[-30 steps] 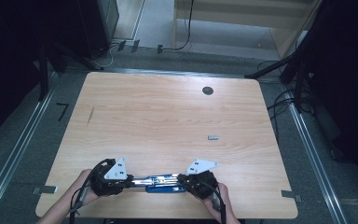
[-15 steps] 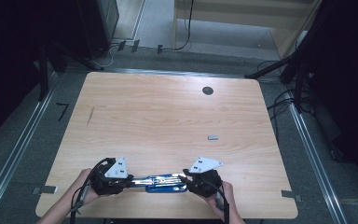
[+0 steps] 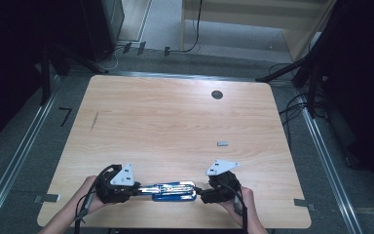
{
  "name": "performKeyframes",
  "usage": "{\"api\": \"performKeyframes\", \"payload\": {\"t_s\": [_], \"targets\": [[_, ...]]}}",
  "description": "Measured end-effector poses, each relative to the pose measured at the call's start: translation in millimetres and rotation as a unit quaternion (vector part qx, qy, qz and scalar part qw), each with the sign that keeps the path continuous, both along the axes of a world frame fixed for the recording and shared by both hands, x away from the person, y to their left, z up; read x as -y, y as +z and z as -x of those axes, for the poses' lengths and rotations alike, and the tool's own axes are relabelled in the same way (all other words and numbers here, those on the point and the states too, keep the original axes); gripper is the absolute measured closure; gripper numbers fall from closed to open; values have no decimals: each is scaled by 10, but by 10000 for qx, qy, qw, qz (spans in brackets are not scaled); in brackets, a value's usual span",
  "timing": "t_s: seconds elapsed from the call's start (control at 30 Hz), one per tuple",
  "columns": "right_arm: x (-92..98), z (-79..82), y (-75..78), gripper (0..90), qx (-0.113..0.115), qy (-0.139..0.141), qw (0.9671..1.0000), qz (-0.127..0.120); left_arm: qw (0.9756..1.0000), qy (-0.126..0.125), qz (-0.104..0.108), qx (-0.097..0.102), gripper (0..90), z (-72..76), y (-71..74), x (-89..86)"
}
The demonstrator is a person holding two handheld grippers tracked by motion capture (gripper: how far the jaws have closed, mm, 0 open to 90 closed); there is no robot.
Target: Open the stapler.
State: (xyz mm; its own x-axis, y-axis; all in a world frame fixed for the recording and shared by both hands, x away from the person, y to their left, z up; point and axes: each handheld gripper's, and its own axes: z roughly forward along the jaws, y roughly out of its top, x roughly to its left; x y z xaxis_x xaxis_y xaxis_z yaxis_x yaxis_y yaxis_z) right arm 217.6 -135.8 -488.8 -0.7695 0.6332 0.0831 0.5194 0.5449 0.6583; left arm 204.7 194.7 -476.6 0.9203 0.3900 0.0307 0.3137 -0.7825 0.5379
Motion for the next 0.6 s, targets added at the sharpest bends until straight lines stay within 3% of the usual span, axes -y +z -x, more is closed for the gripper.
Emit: {"api": "performKeyframes", "payload": {"t_s": [0.13,0.23,0.33,0.53,0.6], "targets": [[72,-36,4,279,-36,18,10000,-35,10000,-1,4,14,759,1,0,6],[96,-60,-10,261,-58,45,9995,300,10000,-13,13,0,758,-5,-1,3],[121,-71,-28,255,-5,40,9995,328,10000,-11,23,-1,757,-7,-2,4],[181,-125,-11,233,-152,-229,9988,414,10000,-12,21,18,756,-2,-2,4],[205,-139,3,168,-128,-320,9982,486,10000,-18,20,32,753,-1,-2,5]]}}
